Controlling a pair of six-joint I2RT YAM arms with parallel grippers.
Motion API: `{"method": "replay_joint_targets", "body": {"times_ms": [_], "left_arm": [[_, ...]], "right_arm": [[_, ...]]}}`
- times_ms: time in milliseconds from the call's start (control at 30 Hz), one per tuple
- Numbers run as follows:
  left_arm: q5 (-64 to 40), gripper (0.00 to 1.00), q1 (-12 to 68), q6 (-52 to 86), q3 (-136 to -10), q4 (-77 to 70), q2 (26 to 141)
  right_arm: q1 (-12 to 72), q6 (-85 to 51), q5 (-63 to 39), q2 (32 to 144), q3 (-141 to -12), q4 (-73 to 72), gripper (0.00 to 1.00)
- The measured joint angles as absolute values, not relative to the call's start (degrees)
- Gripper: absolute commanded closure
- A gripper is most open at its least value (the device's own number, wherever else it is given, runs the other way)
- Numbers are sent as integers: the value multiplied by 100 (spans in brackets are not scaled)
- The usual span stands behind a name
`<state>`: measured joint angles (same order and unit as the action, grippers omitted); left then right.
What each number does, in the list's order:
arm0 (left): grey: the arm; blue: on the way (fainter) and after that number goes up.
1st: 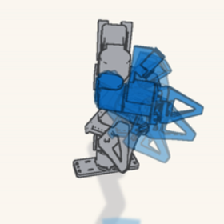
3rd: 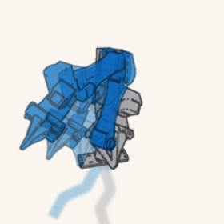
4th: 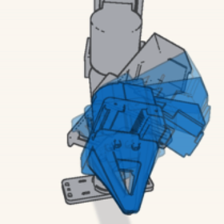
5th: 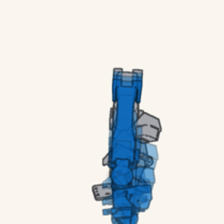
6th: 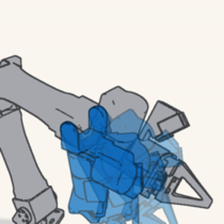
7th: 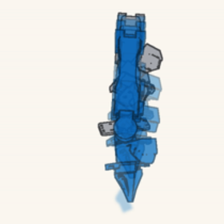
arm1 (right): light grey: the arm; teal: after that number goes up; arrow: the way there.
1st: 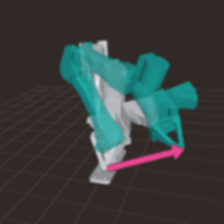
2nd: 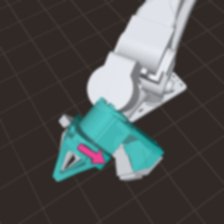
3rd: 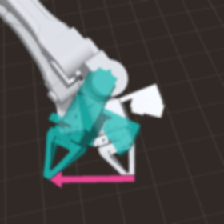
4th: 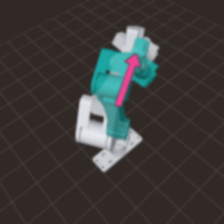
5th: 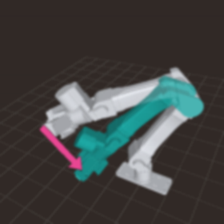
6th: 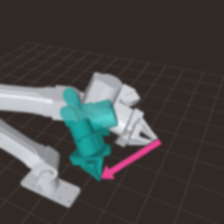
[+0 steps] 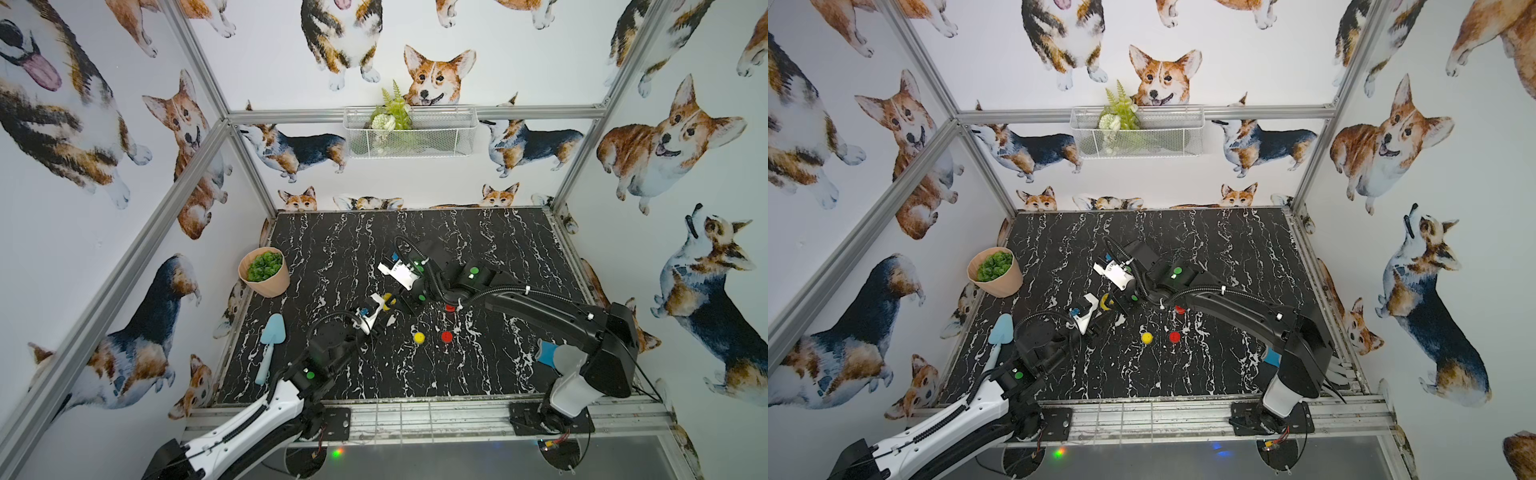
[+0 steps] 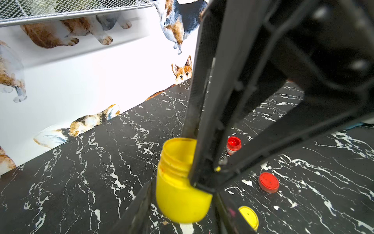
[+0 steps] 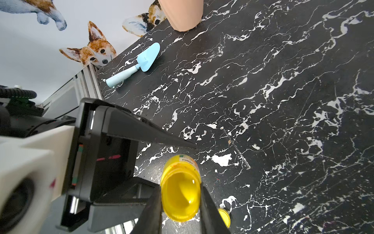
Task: Close the paint jar lid
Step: Pick up the paint jar from the center of the board.
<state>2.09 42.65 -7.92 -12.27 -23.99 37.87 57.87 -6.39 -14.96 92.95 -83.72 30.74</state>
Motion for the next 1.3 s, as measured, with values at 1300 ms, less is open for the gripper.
{"method": "replay_joint_targets", "body": {"times_ms": [1300], "left_arm": [[202, 69, 4265, -923, -1227, -2206, 3533]], "right_arm": [[5811, -644, -1507, 9411, -8484, 3109, 65]]}}
